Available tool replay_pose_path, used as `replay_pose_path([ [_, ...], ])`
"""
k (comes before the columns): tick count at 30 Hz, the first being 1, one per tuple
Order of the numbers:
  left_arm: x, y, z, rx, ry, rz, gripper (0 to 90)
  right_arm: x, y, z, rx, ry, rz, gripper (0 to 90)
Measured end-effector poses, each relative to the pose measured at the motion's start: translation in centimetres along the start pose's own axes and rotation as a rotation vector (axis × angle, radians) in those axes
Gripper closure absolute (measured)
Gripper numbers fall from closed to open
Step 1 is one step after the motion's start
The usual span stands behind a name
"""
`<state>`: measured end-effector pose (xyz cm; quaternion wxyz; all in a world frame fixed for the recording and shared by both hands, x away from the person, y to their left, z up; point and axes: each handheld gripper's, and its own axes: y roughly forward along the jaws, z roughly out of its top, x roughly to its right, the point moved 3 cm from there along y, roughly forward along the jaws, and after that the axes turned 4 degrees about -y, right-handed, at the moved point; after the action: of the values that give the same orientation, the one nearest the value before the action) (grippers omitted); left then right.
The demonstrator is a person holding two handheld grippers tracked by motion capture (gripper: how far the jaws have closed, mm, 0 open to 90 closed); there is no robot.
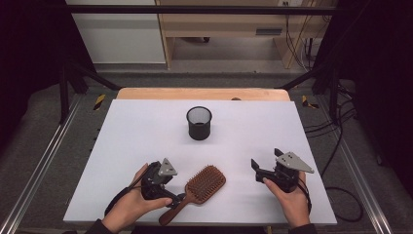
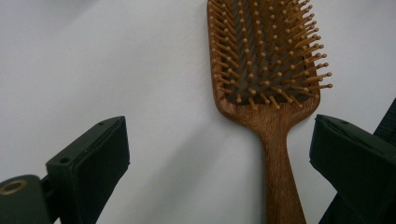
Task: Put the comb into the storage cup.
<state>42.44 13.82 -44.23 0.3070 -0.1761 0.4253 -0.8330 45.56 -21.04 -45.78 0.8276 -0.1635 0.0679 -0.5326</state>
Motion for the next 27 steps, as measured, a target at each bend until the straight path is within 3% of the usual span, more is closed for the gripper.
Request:
replay_pose_path([
  [6, 0.8, 1.1, -0.1, -0.056, 0.018, -0.017, 5.5, 0.0, 0.0, 0.0, -0.002, 0.0, 0.0, 8.3],
  [14, 2.0, 2.1, 0.2, -0.096, 0.05, -0.032, 6.8, 0.1, 0.0, -0.1, -0.004, 0.005, 0.002, 8.3],
  [27, 2.8, 3.1, -0.2, -0.138, 0.052, -0.05, 10.1, 0.1, -0.1, -0.1, -0.007, 0.011, 0.002, 8.3],
])
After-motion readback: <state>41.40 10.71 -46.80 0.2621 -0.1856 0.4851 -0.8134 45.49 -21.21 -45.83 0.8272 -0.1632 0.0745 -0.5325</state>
